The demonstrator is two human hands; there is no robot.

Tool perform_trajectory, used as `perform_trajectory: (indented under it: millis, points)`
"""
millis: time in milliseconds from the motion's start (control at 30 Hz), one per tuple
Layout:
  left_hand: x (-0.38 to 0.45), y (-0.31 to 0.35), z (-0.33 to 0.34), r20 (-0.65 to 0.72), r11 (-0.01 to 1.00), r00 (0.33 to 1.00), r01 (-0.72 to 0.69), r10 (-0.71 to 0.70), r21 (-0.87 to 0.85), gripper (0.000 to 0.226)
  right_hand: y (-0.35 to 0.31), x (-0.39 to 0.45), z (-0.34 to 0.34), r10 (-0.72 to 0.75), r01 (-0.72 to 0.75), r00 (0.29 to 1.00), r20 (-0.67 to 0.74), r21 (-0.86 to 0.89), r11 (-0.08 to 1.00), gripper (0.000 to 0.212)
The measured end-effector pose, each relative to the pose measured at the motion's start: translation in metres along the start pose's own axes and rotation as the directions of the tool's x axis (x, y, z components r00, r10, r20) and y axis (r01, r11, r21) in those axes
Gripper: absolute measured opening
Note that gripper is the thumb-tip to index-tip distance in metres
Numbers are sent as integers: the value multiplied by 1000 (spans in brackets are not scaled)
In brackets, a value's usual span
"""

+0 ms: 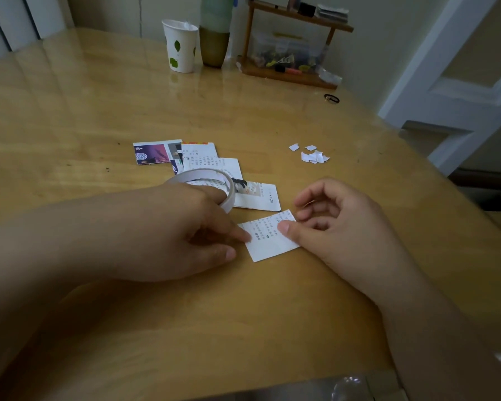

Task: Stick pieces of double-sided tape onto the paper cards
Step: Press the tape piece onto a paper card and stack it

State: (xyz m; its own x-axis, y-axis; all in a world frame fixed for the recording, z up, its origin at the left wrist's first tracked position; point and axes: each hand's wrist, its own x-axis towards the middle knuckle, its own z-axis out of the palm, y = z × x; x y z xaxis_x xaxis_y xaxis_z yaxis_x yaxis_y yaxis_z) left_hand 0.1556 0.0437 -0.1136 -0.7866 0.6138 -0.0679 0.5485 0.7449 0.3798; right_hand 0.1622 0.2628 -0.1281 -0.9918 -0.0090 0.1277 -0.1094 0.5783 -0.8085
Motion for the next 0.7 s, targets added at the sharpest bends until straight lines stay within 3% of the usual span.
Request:
perform_trajectory:
  millis: [167, 233, 400, 533, 700]
  points:
    - [1, -1, 1, -29, 1000, 1000, -7, 7, 5, 34, -3, 0, 12, -133, 140, 990, 43, -288, 947, 27]
    - [2, -3, 1, -30, 1000, 999, -19, 20, 13, 43, -1, 2, 11, -122, 134, 991, 59, -292, 947, 23]
    - [0, -3, 3, -48, 999, 998, -32, 31, -26, 36, 6, 4, 4, -107, 111, 994, 31, -266, 958, 17]
    - [0, -1, 3, -90, 998, 994, -66, 64, -13, 40, 6, 2, 0, -61, 91, 993, 105, -315, 945, 39]
    - [1, 4, 5, -188, 989, 976, -125, 109, -74, 21, 1, -1, -3, -44, 80, 990, 133, -284, 955, 31]
